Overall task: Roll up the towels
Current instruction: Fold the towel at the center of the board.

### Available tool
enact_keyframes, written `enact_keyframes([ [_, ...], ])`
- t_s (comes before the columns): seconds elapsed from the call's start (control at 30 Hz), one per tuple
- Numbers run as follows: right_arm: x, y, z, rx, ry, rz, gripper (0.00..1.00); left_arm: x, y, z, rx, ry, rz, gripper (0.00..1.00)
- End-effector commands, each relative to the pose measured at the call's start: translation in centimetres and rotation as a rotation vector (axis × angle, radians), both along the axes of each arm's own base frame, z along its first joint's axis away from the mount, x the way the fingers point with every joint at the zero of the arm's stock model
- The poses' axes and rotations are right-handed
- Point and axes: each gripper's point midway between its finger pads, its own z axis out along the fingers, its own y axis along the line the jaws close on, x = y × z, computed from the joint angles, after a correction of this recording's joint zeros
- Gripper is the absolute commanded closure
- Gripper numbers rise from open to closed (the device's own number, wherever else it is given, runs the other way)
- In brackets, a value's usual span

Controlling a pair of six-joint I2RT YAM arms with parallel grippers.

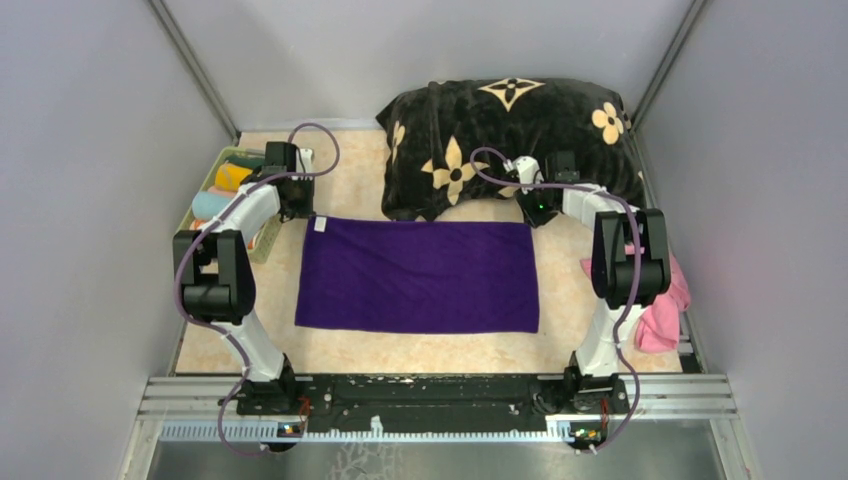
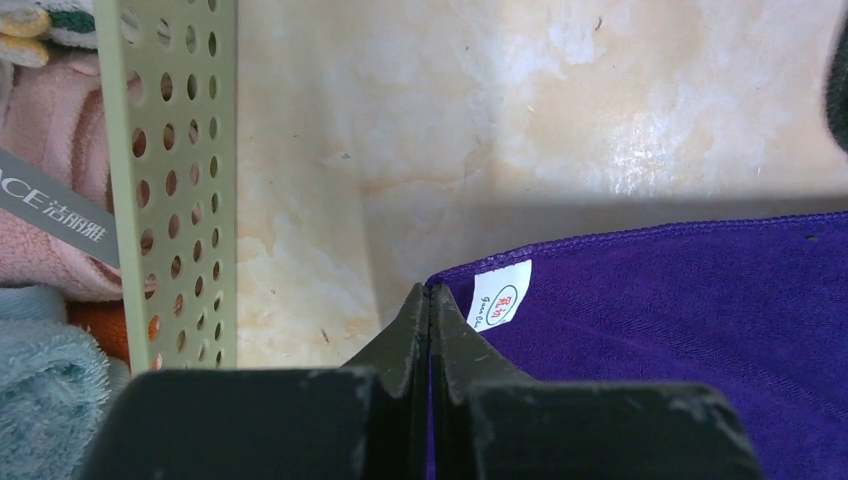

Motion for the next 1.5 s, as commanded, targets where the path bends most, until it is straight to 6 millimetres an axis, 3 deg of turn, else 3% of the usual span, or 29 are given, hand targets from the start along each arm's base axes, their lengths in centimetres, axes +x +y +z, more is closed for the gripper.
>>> enact_keyframes([
  [0.0, 0.9, 0.5, 0.2, -0.005, -0.005, 0.028, 0.74, 0.0, 0.2, -0.4, 0.001, 0.011, -0.008, 1.0],
  [0.43, -1.4, 1.0, -1.6, -0.023, 0.119, 0.073, 0.79, 0.0, 0.2, -0.4, -0.001, 0.013, -0.01, 1.0],
  [0.7, 0.1, -0.8, -1.6, -0.104, 0.079, -0.005, 1.0, -0.1, 0.2, -0.2, -0.002, 0.009, -0.011, 1.0],
  [0.93, 2.4, -0.6, 2.6, -0.075, -0.089, -0.049, 1.0, 0.0, 0.1, 0.1, -0.006, -0.003, -0.014, 1.0],
  [1.23, 2.7, -1.0, 6.1, -0.082, -0.226, -0.051, 1.0, 0.4, -0.8, 1.7, -0.053, -0.047, -0.031, 1.0],
  [1.47, 2.2, -1.9, 8.6, -0.067, -0.308, -0.058, 1.0, -0.3, -1.0, 4.4, -0.064, -0.122, -0.037, 1.0],
])
